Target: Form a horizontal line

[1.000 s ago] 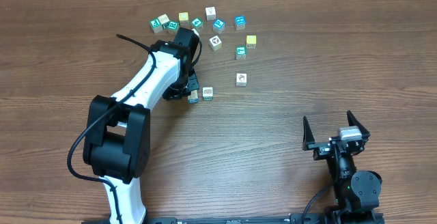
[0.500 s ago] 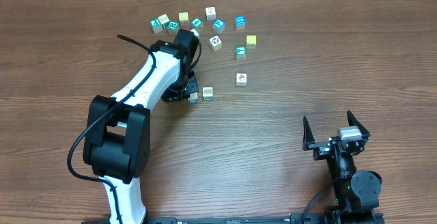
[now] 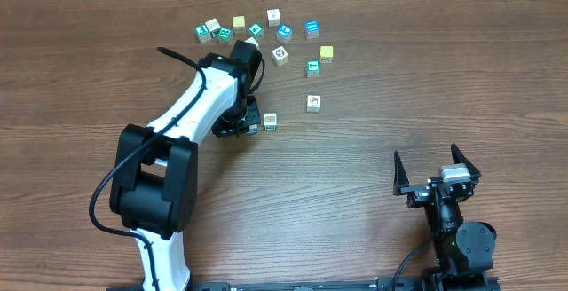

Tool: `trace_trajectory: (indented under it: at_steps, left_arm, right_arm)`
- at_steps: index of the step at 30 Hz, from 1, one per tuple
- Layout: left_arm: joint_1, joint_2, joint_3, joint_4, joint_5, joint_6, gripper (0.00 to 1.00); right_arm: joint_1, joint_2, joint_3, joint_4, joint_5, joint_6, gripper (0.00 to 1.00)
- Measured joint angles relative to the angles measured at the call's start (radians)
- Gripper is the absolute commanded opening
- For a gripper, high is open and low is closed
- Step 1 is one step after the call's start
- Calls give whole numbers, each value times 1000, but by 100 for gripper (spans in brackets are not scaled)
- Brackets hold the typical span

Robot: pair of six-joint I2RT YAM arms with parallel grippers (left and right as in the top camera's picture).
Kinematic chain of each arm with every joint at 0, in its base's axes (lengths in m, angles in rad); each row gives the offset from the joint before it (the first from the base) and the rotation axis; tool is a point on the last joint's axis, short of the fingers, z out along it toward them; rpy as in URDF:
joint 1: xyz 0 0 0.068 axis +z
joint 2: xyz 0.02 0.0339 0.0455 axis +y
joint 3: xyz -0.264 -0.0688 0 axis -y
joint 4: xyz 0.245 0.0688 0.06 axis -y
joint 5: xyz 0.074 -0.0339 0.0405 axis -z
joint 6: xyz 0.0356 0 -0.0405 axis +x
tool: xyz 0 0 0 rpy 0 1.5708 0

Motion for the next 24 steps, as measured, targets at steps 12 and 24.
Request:
trace_trajectory:
  at_steps: [12,24]
  left_arm:
    - [-11,0,-64,50,1,-40,4]
    - [-11,3,-79,119,1,-44,4]
  right_arm:
    - [0,0,0,0,0,0,100]
    - [0,0,0,0,0,0,100]
